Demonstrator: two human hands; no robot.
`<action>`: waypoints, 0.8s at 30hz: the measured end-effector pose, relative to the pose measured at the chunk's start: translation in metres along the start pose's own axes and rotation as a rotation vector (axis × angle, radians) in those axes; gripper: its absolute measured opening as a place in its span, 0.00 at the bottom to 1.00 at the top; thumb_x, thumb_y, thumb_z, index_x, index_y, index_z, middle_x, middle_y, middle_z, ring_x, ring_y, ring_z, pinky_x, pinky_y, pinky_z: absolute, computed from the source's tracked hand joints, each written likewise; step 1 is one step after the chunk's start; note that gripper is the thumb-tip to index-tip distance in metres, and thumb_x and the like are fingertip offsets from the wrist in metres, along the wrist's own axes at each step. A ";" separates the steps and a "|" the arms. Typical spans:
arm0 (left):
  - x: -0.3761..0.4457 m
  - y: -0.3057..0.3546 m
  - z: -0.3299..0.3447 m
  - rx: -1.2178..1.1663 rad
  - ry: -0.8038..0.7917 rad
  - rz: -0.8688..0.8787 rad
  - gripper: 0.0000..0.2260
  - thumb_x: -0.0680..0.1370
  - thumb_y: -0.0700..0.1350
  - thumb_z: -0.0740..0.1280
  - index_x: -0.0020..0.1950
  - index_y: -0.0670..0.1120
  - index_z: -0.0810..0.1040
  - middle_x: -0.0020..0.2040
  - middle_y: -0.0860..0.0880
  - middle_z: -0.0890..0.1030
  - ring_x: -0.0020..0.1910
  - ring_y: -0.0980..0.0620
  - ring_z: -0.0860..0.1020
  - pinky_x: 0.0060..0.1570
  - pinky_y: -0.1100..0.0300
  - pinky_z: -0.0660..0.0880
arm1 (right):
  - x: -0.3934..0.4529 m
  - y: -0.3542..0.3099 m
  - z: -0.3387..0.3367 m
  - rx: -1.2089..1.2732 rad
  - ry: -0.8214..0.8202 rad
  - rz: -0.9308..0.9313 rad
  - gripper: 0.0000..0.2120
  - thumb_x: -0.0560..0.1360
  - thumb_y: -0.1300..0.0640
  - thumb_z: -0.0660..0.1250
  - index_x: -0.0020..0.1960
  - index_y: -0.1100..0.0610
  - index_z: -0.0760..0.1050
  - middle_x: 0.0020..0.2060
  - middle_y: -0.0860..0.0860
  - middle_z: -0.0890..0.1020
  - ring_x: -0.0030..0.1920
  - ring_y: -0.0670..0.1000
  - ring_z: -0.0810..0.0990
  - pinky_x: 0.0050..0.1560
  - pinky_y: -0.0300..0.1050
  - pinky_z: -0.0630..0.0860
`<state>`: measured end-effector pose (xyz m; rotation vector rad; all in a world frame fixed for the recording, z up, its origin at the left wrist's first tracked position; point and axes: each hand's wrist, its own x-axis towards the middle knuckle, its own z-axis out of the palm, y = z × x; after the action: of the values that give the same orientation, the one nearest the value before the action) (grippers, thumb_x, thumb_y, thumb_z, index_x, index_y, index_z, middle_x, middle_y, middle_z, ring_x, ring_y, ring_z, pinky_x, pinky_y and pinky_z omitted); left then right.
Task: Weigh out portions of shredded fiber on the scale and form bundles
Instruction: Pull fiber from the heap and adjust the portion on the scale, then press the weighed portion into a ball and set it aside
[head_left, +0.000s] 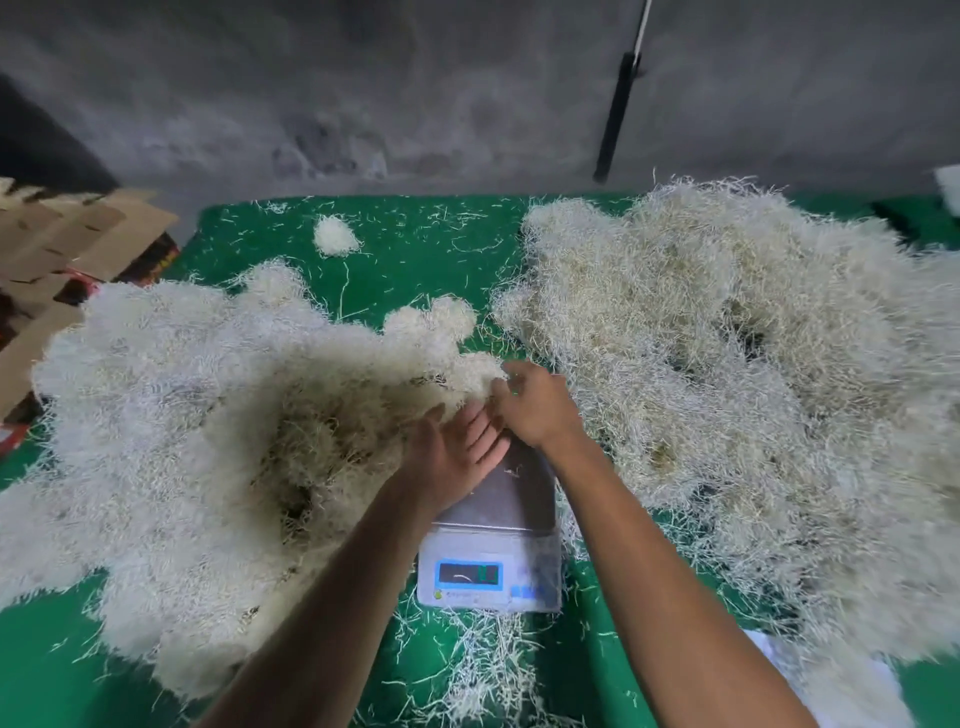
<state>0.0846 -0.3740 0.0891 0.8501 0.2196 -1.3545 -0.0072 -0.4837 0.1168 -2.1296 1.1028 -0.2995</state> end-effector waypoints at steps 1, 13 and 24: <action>0.009 -0.010 0.008 0.049 0.025 -0.013 0.24 0.83 0.56 0.54 0.70 0.42 0.75 0.71 0.42 0.77 0.63 0.46 0.77 0.65 0.47 0.70 | 0.000 0.017 -0.006 -0.026 0.043 -0.017 0.20 0.83 0.46 0.63 0.72 0.52 0.73 0.63 0.56 0.82 0.61 0.57 0.81 0.60 0.51 0.76; 0.092 -0.100 0.100 0.952 0.172 -0.099 0.26 0.82 0.54 0.67 0.76 0.46 0.64 0.74 0.40 0.66 0.64 0.39 0.72 0.58 0.38 0.79 | -0.038 0.215 -0.005 -0.385 0.025 -0.001 0.12 0.78 0.60 0.69 0.61 0.55 0.79 0.57 0.53 0.83 0.55 0.52 0.80 0.64 0.50 0.78; 0.097 -0.083 0.146 1.316 -0.149 0.199 0.23 0.85 0.57 0.50 0.58 0.40 0.75 0.50 0.40 0.83 0.54 0.38 0.80 0.57 0.42 0.78 | -0.036 0.201 -0.056 -0.324 0.256 -0.095 0.58 0.66 0.41 0.80 0.83 0.49 0.46 0.78 0.54 0.66 0.73 0.55 0.70 0.74 0.58 0.68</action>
<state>-0.0149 -0.5401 0.0983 1.7609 -0.9615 -1.2748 -0.1816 -0.5604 0.0240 -2.4869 1.2660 -0.4756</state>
